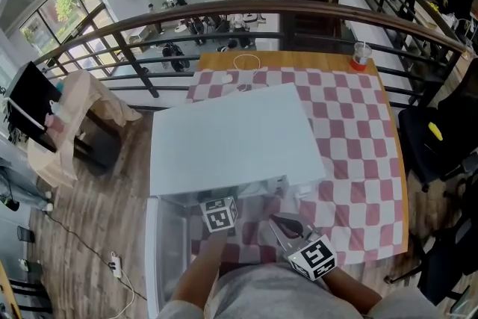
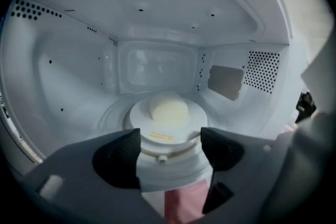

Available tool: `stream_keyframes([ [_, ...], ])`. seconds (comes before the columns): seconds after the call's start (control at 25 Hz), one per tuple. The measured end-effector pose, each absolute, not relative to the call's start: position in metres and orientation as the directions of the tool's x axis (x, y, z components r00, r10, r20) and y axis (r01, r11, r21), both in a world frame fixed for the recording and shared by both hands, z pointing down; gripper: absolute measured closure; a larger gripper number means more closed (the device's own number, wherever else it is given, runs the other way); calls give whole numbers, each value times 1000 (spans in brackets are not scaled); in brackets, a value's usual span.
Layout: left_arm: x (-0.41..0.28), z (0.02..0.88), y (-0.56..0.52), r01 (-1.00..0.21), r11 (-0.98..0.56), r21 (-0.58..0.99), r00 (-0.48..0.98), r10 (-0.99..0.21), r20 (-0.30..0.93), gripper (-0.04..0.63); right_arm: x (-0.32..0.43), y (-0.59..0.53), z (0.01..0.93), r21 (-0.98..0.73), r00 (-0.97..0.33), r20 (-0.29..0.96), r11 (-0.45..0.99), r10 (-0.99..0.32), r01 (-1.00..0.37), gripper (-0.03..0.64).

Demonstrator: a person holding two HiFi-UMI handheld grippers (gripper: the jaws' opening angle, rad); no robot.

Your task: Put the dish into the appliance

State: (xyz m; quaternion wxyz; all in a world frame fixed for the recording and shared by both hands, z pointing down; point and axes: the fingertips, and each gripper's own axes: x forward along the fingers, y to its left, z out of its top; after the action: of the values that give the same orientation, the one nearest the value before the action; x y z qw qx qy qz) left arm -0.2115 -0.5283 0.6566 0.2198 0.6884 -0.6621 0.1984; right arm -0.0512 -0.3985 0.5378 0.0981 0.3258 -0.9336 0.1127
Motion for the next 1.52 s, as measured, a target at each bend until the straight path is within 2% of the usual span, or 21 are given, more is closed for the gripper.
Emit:
stream_keyframes([
  [0.12, -210, 657, -528, -998, -51, 38, 64, -822, 567, 249, -54, -397, 537, -144, -772, 258, 768, -580, -625, 618],
  [0.24, -208, 659, -526, -995, -94, 13, 85, -813, 576, 302, -56, -396, 537, -142, -776, 259, 772, -575, -619, 618],
  [0.6, -208, 657, -523, -991, -131, 28, 123, -814, 568, 391, -55, -391, 537, -134, -778, 259, 776, -573, -616, 618],
  [0.8, -211, 659, -515, -992, -128, -2, 103, -809, 579, 476, -56, -387, 536, -130, -775, 261, 775, -575, -618, 618],
  [1.08, -214, 659, -505, -993, -119, 16, 107, -809, 578, 489, -61, -378, 536, -124, -772, 269, 774, -576, -621, 618],
  [1.24, -217, 654, -490, -993, -87, 83, 118, -829, 546, 493, -65, -370, 534, -115, -769, 271, 774, -579, -623, 618],
  [1.4, -220, 644, -463, -988, -64, 142, 127, -855, 503, 520, -65, -359, 534, -109, -760, 275, 767, -589, -633, 618],
  [1.52, -218, 633, -436, -981, -51, 185, 133, -875, 465, 565, -64, -351, 535, -92, -747, 280, 758, -603, -646, 618],
])
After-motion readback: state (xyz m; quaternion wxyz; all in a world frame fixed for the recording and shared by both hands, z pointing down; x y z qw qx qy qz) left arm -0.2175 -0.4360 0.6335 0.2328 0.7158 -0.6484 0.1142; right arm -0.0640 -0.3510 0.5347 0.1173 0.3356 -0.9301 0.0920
